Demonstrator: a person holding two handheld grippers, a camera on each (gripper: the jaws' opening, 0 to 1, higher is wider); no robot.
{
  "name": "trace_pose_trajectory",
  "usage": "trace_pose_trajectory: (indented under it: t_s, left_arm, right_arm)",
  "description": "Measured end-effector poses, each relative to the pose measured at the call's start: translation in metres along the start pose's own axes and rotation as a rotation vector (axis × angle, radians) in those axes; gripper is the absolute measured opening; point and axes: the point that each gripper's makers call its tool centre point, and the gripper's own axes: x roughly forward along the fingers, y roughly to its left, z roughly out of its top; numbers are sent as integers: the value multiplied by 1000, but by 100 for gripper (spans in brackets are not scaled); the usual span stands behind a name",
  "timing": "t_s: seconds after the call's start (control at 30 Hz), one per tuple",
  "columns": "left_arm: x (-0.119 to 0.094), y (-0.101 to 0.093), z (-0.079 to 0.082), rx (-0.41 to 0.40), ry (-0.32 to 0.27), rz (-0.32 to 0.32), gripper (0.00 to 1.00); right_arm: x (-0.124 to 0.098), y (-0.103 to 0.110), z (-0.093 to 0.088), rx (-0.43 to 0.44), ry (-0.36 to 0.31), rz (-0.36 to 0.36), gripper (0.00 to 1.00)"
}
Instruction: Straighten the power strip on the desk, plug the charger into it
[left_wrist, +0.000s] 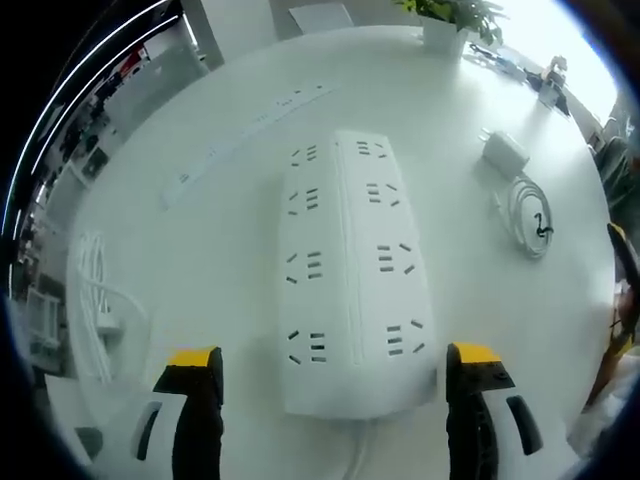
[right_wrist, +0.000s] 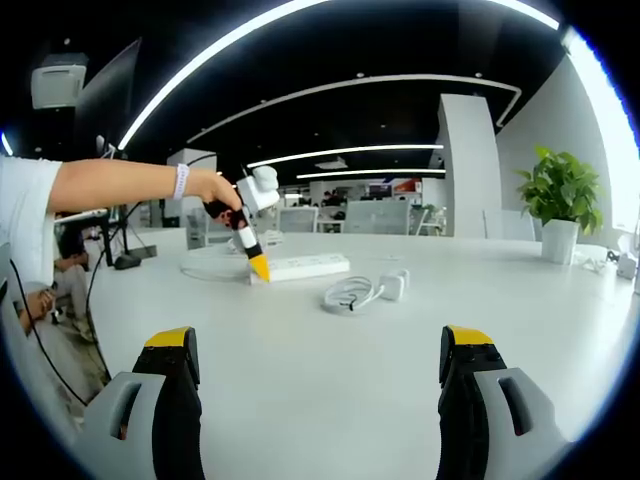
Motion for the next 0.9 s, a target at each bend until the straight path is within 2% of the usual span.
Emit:
trace_pose_trajectory:
  t_s: [0.17,0.6,0.9]
  left_arm:
    - [1,-5,1,-10,-2,-24,87]
    - [5,-10,0,-11,6,-37,81]
    - [7,-13,2,-4,0,-55,73]
  right_arm:
    - [-1,0,1,-1,-3,1,100]
    - [-4,-2,0,2,-4,-5,100]
    - [-4,-3,-1,1,0,-7,100]
